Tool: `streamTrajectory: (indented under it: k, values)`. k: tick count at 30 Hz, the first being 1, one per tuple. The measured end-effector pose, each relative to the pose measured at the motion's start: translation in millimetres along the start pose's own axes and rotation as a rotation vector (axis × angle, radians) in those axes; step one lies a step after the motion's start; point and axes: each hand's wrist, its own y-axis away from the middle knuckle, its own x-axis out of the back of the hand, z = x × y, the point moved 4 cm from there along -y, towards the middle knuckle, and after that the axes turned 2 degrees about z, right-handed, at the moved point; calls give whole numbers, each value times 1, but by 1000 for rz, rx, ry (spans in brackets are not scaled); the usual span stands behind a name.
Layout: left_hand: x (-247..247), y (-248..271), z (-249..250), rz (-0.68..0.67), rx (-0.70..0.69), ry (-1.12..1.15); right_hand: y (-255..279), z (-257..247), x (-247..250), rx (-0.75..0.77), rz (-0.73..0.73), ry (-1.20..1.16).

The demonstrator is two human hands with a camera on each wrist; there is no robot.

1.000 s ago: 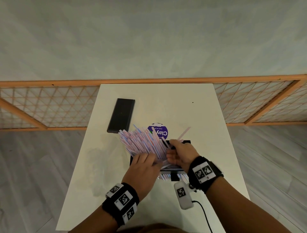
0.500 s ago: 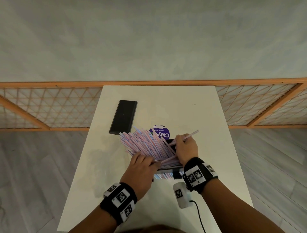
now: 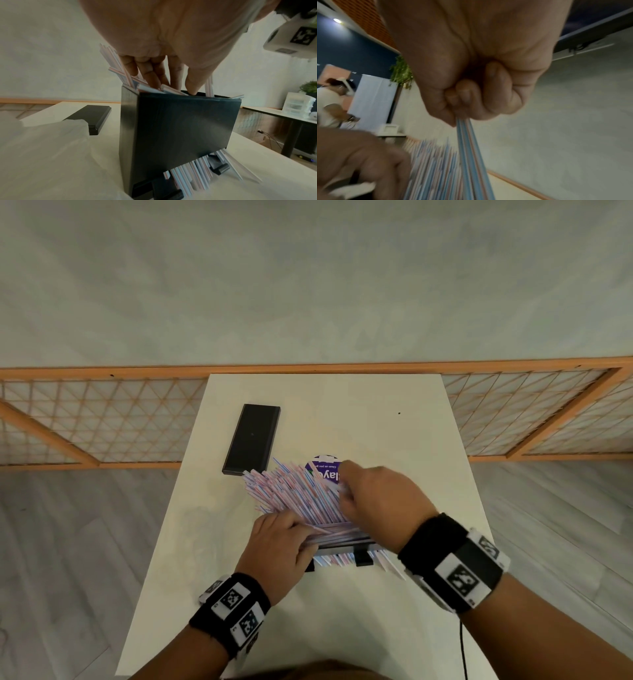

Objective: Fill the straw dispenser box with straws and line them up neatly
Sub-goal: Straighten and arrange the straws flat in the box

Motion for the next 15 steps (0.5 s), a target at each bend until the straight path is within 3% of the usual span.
streamTrajectory:
  k: [5, 8, 11, 15]
  values:
    - [11, 1, -4, 91, 188, -7, -7, -19, -64, 17, -266, 53]
    - [16, 2, -9, 86, 295, -7, -9, -25, -89, -45, -306, -140]
    - [19, 2, -13, 54, 352, -15, -5, -25, -92, -58, -267, -307]
    - [30, 8, -17, 83, 425, 120, 5, 2, -94, -90, -169, -344]
